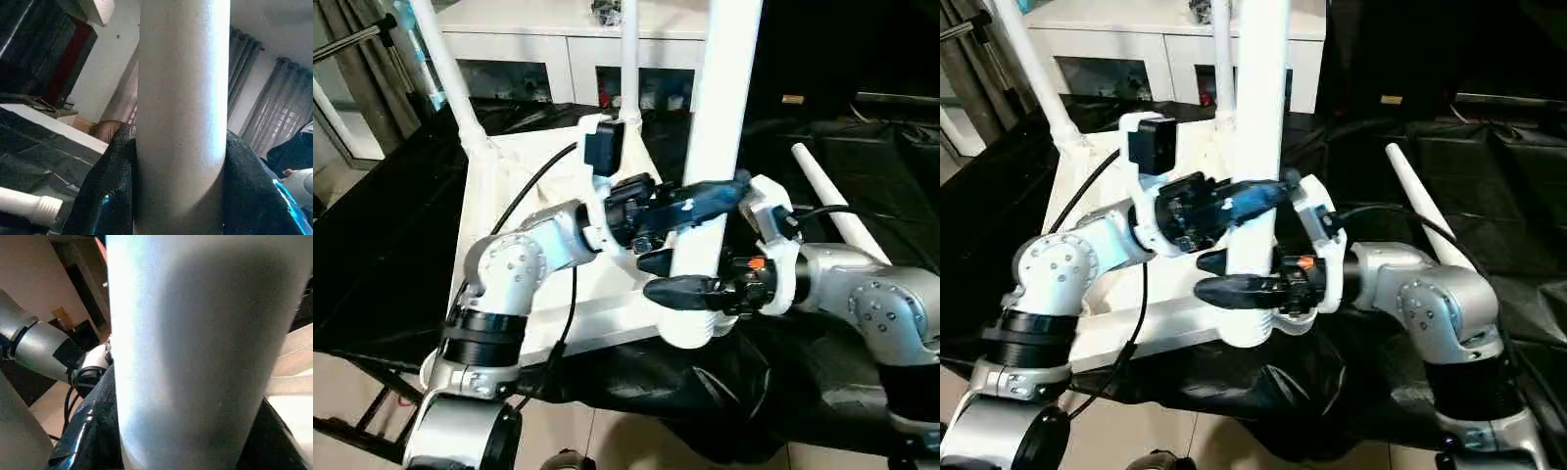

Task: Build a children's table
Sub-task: Pick table leg

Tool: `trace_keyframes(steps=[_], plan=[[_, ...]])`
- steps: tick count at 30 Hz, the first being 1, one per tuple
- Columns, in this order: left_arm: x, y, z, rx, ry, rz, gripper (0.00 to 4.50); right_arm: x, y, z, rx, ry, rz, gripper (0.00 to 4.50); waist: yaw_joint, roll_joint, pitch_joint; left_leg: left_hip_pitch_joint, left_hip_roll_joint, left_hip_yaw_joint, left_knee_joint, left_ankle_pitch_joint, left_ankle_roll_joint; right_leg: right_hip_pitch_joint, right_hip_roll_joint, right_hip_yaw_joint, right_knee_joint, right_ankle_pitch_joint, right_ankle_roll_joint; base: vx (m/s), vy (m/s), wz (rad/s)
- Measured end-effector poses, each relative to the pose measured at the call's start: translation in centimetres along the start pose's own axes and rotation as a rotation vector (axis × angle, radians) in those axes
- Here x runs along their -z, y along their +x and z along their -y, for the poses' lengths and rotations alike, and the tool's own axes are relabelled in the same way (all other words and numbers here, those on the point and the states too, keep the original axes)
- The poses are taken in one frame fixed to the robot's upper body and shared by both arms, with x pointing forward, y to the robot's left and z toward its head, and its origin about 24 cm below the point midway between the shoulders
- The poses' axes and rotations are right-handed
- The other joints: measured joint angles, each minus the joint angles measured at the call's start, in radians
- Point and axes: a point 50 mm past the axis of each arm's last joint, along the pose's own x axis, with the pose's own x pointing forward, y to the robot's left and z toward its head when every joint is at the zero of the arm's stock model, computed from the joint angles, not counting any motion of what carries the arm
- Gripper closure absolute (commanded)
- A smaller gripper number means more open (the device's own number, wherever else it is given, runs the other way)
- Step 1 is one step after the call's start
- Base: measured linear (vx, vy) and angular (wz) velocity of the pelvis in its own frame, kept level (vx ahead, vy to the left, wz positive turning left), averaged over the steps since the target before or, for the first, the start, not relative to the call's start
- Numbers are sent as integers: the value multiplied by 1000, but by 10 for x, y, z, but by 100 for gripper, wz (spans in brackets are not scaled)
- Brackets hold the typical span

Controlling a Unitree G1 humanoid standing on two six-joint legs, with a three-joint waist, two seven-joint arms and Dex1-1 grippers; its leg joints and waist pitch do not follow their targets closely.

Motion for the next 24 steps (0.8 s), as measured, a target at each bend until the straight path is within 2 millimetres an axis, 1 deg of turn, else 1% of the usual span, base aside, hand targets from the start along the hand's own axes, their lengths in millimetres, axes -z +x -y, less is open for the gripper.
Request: trace_keyframes(steps=[5,7,9,12,14,16,20,24], plan=[[-1,0,1,0,3,14,258,-1,1,-1,6,-7,2,253,0,0,0,0,0,0,0,0,0,0,0,0,0,0,0,0,0,0],[0,0,0,-11,6,28,188,-1,1,0,14,-8,3,253,0,-1,0,0,0,0,0,0,0,0,0,0,0,0,0,0,0,0],[0,3,-2,-47,42,48,188,-2,0,2,61,-18,5,254,1,-2,-1,0,0,0,0,0,0,0,0,0,0,0,0,0,0,0],[-4,5,-8,-181,147,56,176,1,-1,11,179,-51,2,254,-1,-3,-1,0,0,0,0,0,0,0,0,0,0,0,0,0,0,0],[-7,7,-18,-353,245,26,176,4,-3,23,332,-83,-8,254,-3,-9,0,0,0,0,0,1,-1,0,0,0,1,0,1,0,0,0],[-12,11,-27,-511,316,7,176,8,-3,35,467,-102,-24,254,-5,-10,0,0,0,0,0,1,-1,0,0,0,0,-1,3,0,0,0],[-19,19,-38,-719,358,18,176,7,0,48,628,-133,-26,254,-4,-11,0,0,0,0,0,1,-1,0,0,0,0,0,1,0,0,0],[-20,22,-41,-816,359,68,176,8,6,53,718,-157,-23,254,-4,-11,0,-2,0,0,-1,1,-1,-2,0,0,-1,0,2,0,0,0]])
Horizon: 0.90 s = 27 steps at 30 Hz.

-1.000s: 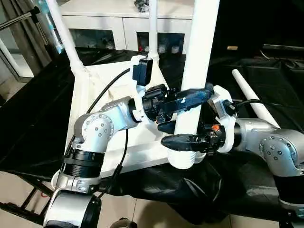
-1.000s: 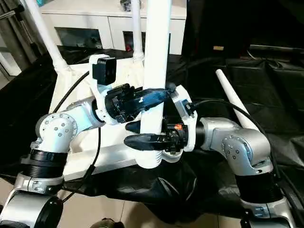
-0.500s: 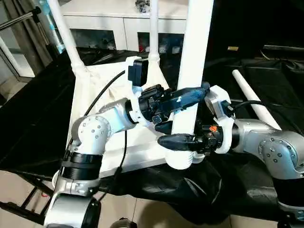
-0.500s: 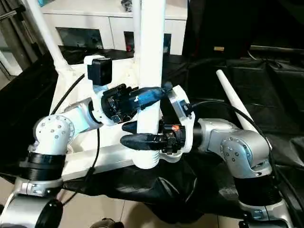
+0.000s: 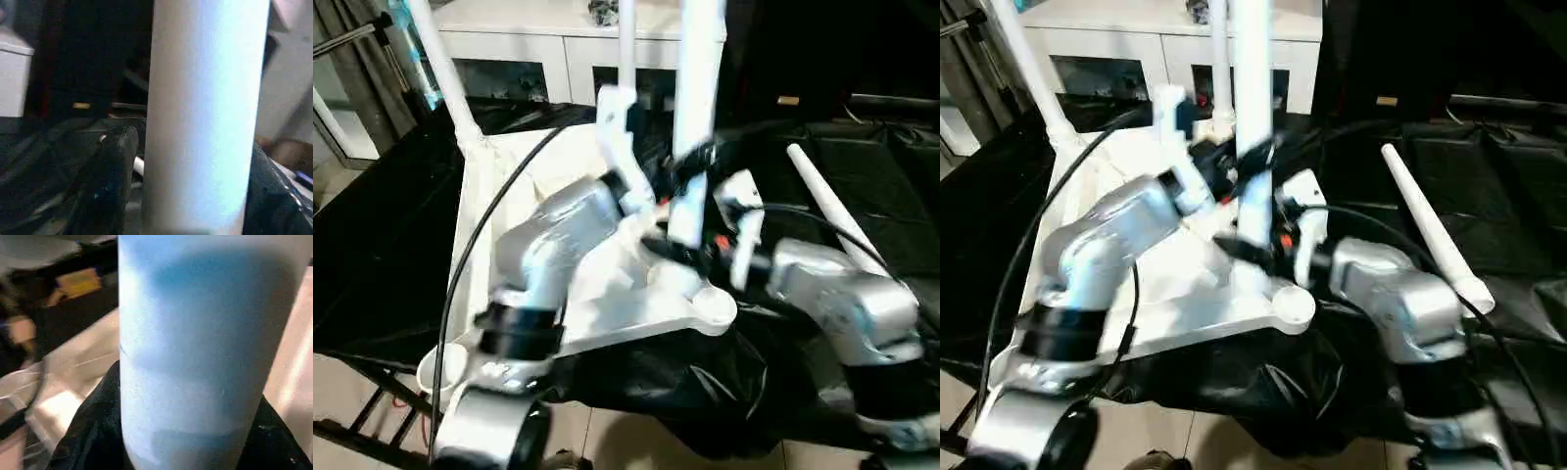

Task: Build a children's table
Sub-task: Pick table leg

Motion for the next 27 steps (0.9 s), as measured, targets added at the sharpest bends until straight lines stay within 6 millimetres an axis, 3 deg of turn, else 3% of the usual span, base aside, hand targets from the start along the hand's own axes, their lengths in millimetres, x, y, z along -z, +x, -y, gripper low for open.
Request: trace_keyframes(steps=[7,14,17,23,27], plan=[[-3,1,-6,-146,-72,69,244,-1,10,-5,61,-3,28,254,-1,0,0,-1,0,0,0,0,0,0,0,0,-1,0,0,0,0,0],[-4,0,-6,-155,-53,70,261,-1,11,-6,72,-3,33,254,0,-1,0,-1,0,0,0,0,0,1,0,0,-2,0,0,0,0,0],[-5,-1,-7,-135,-46,73,262,-2,9,-5,58,7,46,184,0,0,0,-1,0,0,0,0,0,0,0,0,-2,0,0,0,0,0],[-6,-7,-6,8,15,40,265,-8,-7,-2,-79,4,38,140,4,-2,0,-1,0,0,0,0,1,1,0,0,-3,0,0,0,0,0],[-3,-11,-4,100,7,6,265,-9,-21,1,-174,13,-10,139,3,-4,1,-1,0,0,0,0,1,1,0,0,-2,0,0,0,0,0]])
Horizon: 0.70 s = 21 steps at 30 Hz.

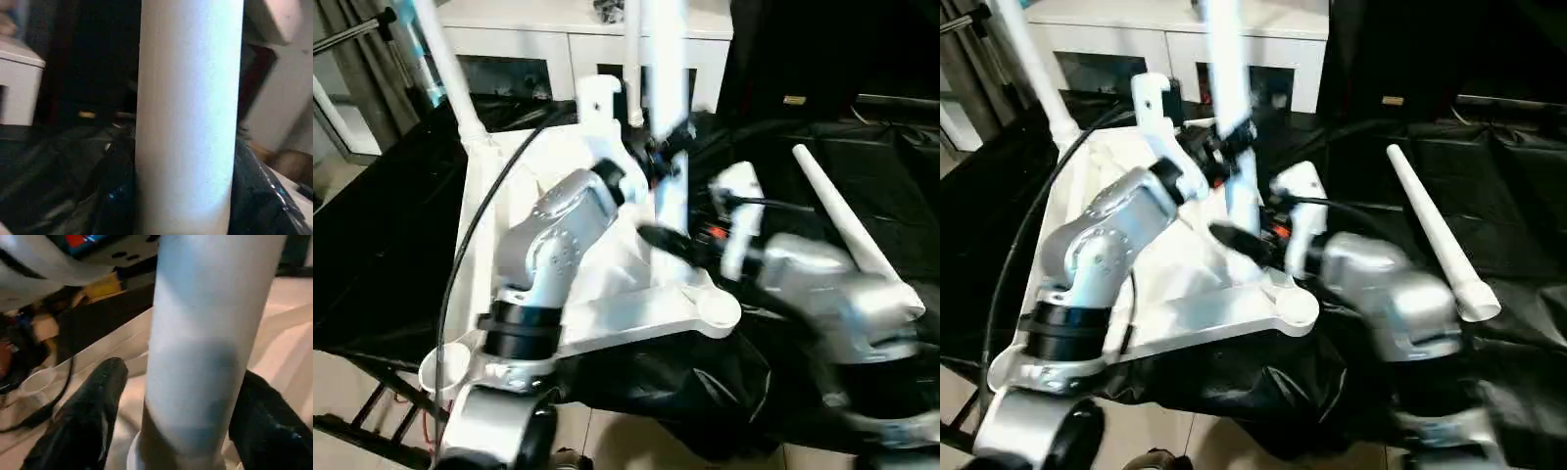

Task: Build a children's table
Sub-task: Pick table leg

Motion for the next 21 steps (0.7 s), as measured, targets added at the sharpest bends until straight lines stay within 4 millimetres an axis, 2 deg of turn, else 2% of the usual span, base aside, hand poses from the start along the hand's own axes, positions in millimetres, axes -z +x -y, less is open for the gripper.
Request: trace_keyframes(steps=[5,10,21], plan=[[1,-2,4,93,10,-43,265,-8,-9,1,-66,-5,-24,139,-1,0,-1,1,0,0,0,0,0,0,0,0,2,0,0,0,0,0],[6,0,11,159,4,-73,266,-9,-7,3,-91,-1,-47,139,-1,0,-1,1,0,0,0,0,0,0,0,0,2,0,0,0,0,0],[6,1,14,188,-20,-67,266,-4,-7,3,-115,55,-77,139,-1,0,-1,1,0,0,0,0,0,0,0,0,2,0,0,0,0,0]])
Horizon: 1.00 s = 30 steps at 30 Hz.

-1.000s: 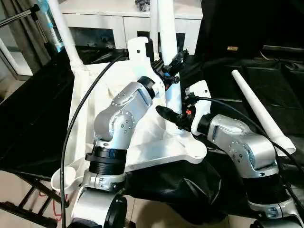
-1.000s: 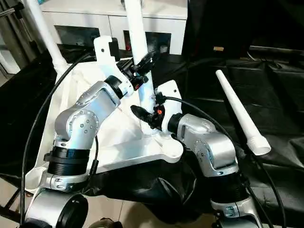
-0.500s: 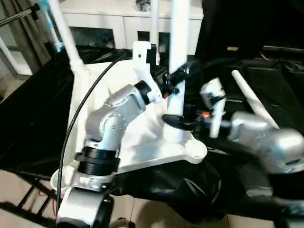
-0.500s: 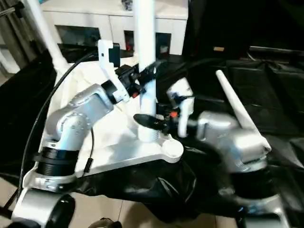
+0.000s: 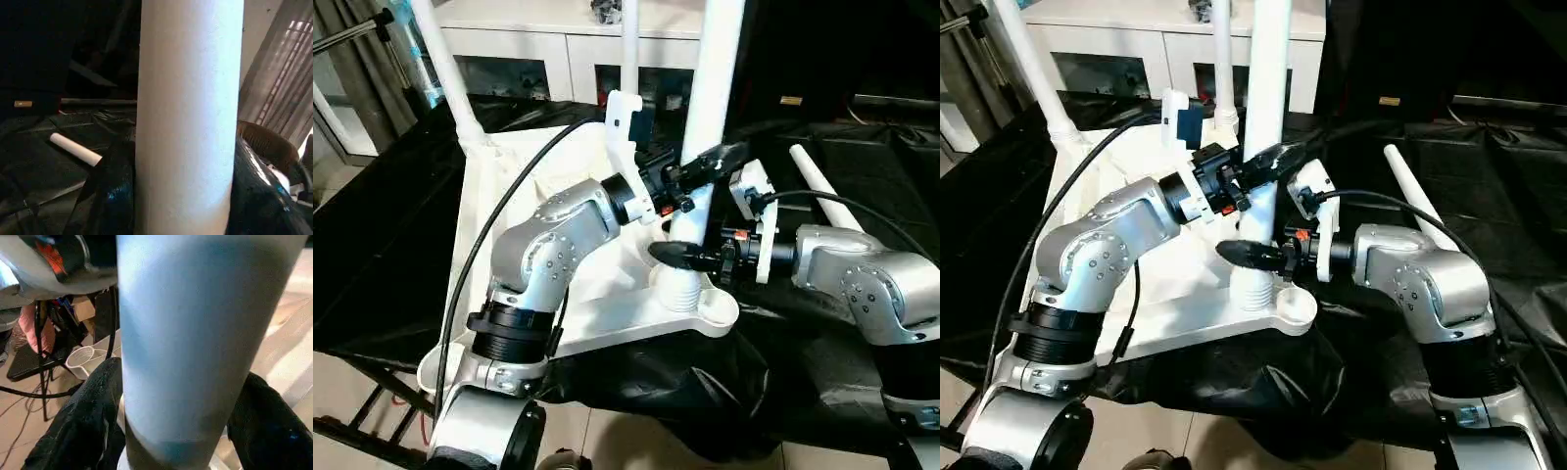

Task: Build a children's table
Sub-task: Pick table leg

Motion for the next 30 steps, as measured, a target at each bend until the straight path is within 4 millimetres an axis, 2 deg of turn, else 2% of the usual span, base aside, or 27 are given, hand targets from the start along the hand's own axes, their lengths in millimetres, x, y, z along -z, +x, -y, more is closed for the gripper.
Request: trace_keyframes(steps=[6,8,12,18,27,28,30], plan=[[0,0,0,0,-2,3,266,2,1,-2,-24,15,-12,139,0,0,0,0,0,0,0,0,0,0,0,0,0,0,0,0,0,0],[0,0,0,1,-2,3,266,2,1,-2,-26,19,-14,172,0,0,0,0,0,0,0,0,0,0,0,0,0,0,0,0,0,0],[0,0,0,9,-3,3,266,4,1,0,-21,31,-19,192,0,0,0,0,0,0,0,0,0,0,0,0,0,0,0,0,0,0],[0,0,1,11,-6,2,266,5,0,1,-19,36,-26,250,0,0,0,0,0,0,0,0,0,0,0,0,0,0,0,0,0,0],[0,0,0,8,-12,-3,266,6,0,0,-22,35,-32,260,0,0,0,0,0,0,0,0,0,0,0,0,0,0,0,0,0,0],[1,0,0,-3,-17,0,210,5,0,1,-21,35,-31,260,0,0,0,0,0,0,0,0,0,0,0,0,1,0,0,0,0,0],[1,0,-3,-27,-50,23,196,5,-1,2,-13,34,-25,260,0,0,0,0,0,0,1,0,0,0,0,0,1,0,0,0,0,0]])
